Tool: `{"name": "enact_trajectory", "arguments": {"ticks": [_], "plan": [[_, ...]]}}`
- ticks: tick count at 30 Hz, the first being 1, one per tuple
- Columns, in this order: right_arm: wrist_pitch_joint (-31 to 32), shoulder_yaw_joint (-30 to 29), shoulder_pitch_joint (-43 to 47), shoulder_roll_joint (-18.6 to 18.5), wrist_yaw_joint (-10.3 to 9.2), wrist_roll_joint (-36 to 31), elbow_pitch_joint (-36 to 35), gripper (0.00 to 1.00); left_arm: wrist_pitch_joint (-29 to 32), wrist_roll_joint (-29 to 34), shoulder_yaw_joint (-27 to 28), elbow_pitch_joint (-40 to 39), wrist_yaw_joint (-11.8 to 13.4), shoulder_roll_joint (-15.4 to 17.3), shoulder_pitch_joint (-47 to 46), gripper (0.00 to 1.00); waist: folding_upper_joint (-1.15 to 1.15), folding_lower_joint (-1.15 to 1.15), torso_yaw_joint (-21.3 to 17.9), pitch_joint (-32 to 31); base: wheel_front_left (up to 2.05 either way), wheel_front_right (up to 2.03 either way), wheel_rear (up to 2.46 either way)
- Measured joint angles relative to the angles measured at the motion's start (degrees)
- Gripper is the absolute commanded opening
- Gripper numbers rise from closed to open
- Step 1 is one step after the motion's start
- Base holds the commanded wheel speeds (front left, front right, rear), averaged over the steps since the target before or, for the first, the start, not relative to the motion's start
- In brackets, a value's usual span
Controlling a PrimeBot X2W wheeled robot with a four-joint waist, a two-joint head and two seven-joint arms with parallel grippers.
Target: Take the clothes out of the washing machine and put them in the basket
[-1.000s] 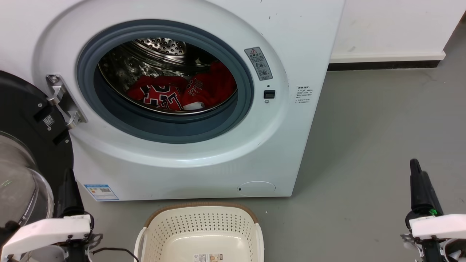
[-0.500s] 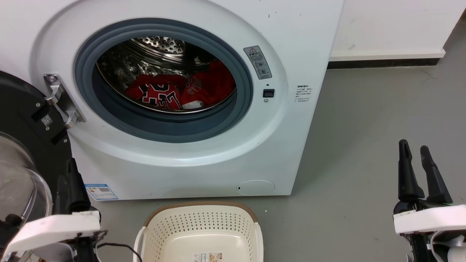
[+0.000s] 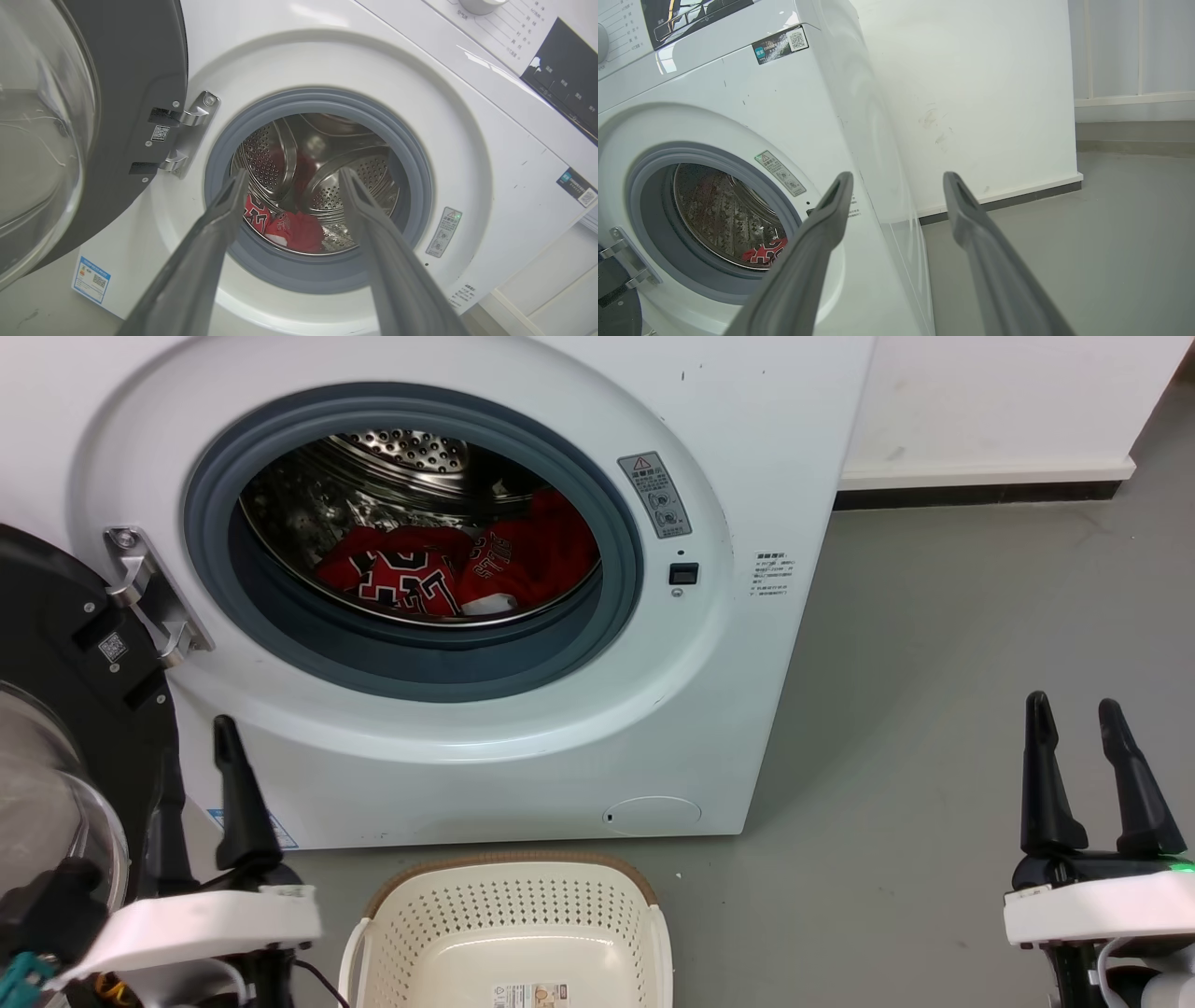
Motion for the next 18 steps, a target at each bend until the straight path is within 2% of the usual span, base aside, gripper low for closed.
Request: {"name": "enact_trajectory", "arguments": {"ticks": [5,11,14,18], "plan": [[-0.8,-0.1,0.0,0.0,0.00,-3.9,-0.8,1.00,-0.7,8.1,-4.1,-2.5,2.9,0.0,0.0,1.00,0.00,0.00,-0.1,0.3,0.00,0.00,0.00],[-1.6,0.1,0.3,0.0,0.00,-8.4,-1.4,1.00,-1.5,13.9,-7.2,-3.6,5.6,0.0,0.0,1.00,0.00,0.00,-0.1,0.6,0.00,0.00,0.00],[-2.0,0.0,0.3,0.0,0.00,-9.3,-2.0,1.00,-2.0,14.7,-8.5,-2.6,5.9,0.0,0.5,1.00,0.00,0.00,-0.2,0.7,0.00,0.00,0.00],[-2.4,0.7,1.2,0.0,0.00,-10.9,-1.9,1.00,-2.5,15.3,-8.8,-1.0,4.5,0.0,1.3,1.00,0.00,0.00,-0.3,0.8,0.00,0.00,0.00]]}}
